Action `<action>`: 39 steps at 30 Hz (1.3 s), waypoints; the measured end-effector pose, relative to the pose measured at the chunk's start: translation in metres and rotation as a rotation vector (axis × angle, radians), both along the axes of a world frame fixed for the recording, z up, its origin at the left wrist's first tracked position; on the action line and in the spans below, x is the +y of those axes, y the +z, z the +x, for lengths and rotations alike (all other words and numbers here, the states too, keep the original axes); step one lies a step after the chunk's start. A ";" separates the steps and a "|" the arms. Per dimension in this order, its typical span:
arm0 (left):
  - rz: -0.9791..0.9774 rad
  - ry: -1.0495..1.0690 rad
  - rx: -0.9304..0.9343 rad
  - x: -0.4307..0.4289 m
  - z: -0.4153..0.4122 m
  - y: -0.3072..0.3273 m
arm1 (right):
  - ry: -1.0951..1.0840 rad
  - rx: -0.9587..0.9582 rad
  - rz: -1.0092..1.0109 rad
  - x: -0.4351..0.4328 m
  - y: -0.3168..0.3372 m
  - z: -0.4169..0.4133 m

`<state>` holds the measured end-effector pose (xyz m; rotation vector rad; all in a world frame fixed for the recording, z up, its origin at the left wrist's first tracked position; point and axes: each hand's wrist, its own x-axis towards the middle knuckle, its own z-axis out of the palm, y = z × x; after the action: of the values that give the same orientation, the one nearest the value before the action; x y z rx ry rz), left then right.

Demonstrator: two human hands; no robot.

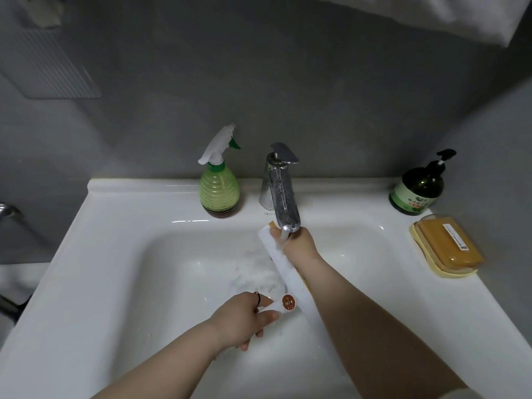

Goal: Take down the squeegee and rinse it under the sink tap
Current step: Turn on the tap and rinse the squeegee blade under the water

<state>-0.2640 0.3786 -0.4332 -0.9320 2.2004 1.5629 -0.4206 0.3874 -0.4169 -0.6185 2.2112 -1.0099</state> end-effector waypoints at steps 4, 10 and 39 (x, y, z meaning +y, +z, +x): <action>-0.009 -0.017 0.007 0.002 -0.001 -0.001 | 0.056 -0.065 0.000 0.001 0.003 0.002; 0.013 -0.023 0.016 0.010 0.000 -0.007 | 0.012 -0.133 -0.090 0.003 0.004 -0.001; 0.027 0.236 0.015 -0.016 0.001 0.015 | 0.234 -0.361 0.090 0.043 -0.009 -0.005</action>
<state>-0.2627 0.3630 -0.4187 -1.2123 2.1371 1.7008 -0.4253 0.4300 -0.4257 -0.5869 1.8114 -0.8239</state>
